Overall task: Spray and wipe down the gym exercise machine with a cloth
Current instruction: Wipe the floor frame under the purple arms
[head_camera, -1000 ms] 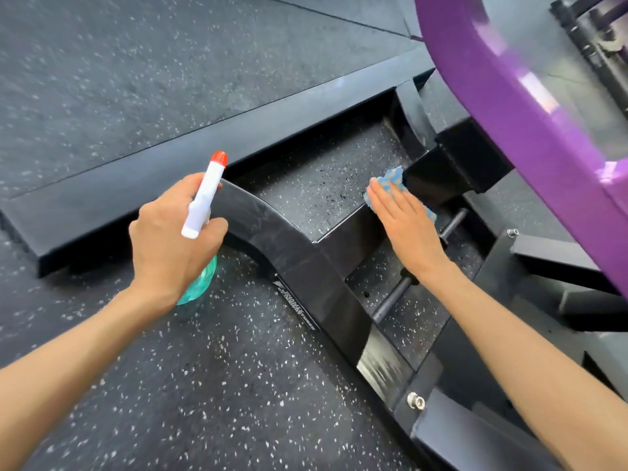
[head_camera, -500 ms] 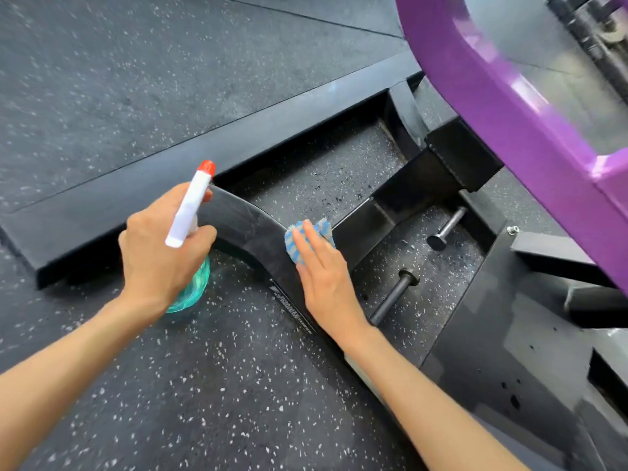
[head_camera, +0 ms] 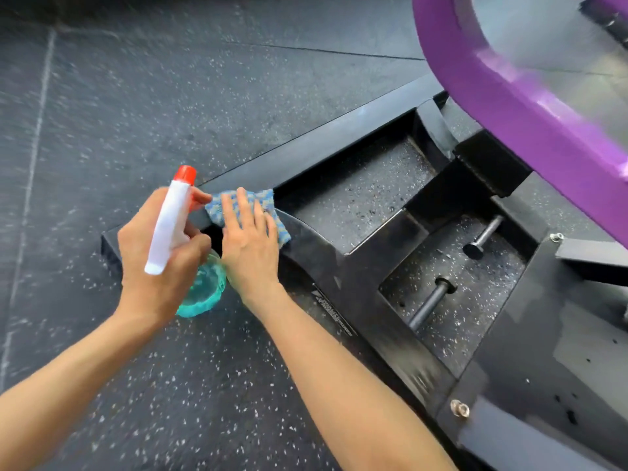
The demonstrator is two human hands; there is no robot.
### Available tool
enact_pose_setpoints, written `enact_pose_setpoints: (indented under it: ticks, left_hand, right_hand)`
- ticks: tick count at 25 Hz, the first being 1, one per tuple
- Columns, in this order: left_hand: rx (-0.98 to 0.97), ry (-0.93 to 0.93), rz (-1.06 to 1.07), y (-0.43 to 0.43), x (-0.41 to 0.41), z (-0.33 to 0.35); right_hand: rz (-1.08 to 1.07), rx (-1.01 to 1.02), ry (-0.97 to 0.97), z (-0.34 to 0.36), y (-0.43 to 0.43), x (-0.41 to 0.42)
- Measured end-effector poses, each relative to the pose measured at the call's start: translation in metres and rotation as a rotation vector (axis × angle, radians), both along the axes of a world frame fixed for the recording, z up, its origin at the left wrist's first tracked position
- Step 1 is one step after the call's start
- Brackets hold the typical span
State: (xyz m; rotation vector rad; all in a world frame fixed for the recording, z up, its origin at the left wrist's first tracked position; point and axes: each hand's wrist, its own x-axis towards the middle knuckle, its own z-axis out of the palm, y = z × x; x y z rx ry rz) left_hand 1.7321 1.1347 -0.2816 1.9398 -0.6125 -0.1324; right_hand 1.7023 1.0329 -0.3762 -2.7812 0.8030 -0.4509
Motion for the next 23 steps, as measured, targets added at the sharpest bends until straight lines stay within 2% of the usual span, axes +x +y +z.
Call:
enact_pose_setpoints:
  ticks: [3,7,12,16,19,23]
  left_hand:
    - [0.027,-0.018,-0.016,0.006,-0.002,0.007]
    - [0.052,0.038,-0.177,-0.004,-0.008,0.015]
    - [0.146,0.062,-0.706,-0.059,-0.01,0.034]
    - [0.257,0.099,-1.0,-0.111,-0.027,0.047]
    - [0.378,0.137,-1.211,-0.139,-0.064,0.058]
    - [0.402,0.211,-1.43,-0.165,-0.13,0.078]
  right_hand:
    - [-0.182,0.061,0.051,-0.012,-0.018,-0.042]
    - [-0.349,-0.005,0.101,-0.014,-0.037,-0.14]
    - [-0.54,0.003,0.164,-0.01,-0.022,-0.189]
    - [-0.59,0.013,0.281,-0.002,-0.021,-0.23]
    - [-0.682,0.155,0.383,0.013,-0.016,-0.276]
    - [-0.584,0.335,0.411,0.075,-0.018,-0.302]
